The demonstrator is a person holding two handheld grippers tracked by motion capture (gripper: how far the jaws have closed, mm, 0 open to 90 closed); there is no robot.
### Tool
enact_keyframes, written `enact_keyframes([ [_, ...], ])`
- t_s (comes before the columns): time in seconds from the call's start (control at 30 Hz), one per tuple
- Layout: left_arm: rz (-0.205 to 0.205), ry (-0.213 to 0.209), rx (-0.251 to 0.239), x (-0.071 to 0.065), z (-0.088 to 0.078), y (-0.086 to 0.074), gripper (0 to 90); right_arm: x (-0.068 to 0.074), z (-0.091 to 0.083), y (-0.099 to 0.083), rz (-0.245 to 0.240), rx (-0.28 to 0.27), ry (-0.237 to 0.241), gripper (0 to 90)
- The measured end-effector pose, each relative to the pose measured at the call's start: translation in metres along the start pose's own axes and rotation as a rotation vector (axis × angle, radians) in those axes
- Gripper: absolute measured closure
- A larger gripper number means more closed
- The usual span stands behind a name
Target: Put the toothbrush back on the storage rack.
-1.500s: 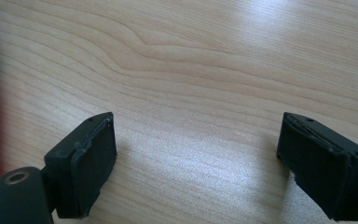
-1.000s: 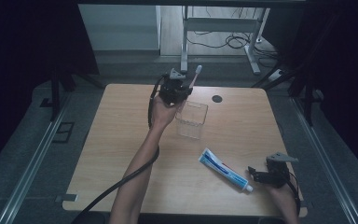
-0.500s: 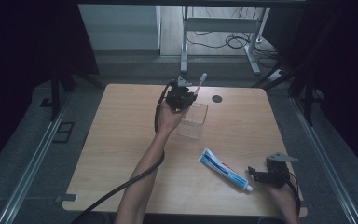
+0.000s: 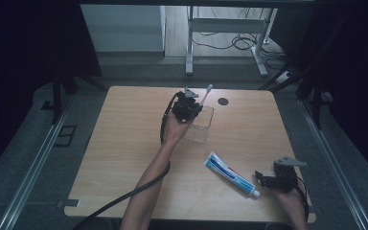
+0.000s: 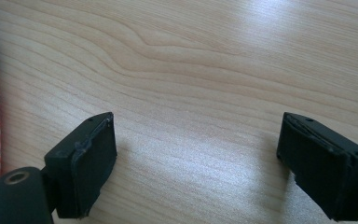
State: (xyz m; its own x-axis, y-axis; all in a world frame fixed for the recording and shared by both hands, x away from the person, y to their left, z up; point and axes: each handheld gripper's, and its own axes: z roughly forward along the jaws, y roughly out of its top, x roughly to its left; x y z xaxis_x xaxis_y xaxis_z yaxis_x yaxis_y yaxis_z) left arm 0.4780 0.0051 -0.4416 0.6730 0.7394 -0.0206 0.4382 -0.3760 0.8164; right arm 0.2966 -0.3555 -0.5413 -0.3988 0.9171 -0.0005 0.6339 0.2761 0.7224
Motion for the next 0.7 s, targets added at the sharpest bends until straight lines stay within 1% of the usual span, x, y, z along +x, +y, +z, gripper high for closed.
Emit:
enact_keyframes([
  [0.03,-0.005,-0.002,0.006,0.0,0.001,-0.002,78.8,0.0,0.0,0.0,-0.001,0.0,0.001,11.4],
  [0.1,0.006,0.002,0.019,0.0,0.003,-0.004,78.8,0.0,0.0,0.0,-0.001,0.0,0.001,11.4],
  [0.23,0.0,0.003,0.023,-0.002,0.005,-0.008,78.8,0.0,0.0,0.0,-0.001,0.0,0.001,11.4],
  [0.3,0.013,0.009,0.037,-0.003,0.006,-0.01,78.8,0.0,0.0,0.0,-0.001,0.0,0.001,11.4],
  [0.43,0.017,0.014,0.044,-0.006,0.008,-0.011,78.8,0.0,0.0,0.0,-0.001,0.0,0.001,11.4],
  [0.57,0.025,0.035,0.061,-0.009,0.009,-0.011,78.8,0.0,0.0,0.0,0.0,0.001,0.001,11.4],
  [0.7,0.02,0.044,0.084,-0.01,0.011,-0.012,78.9,0.0,0.0,0.0,0.0,0.001,0.001,11.4],
])
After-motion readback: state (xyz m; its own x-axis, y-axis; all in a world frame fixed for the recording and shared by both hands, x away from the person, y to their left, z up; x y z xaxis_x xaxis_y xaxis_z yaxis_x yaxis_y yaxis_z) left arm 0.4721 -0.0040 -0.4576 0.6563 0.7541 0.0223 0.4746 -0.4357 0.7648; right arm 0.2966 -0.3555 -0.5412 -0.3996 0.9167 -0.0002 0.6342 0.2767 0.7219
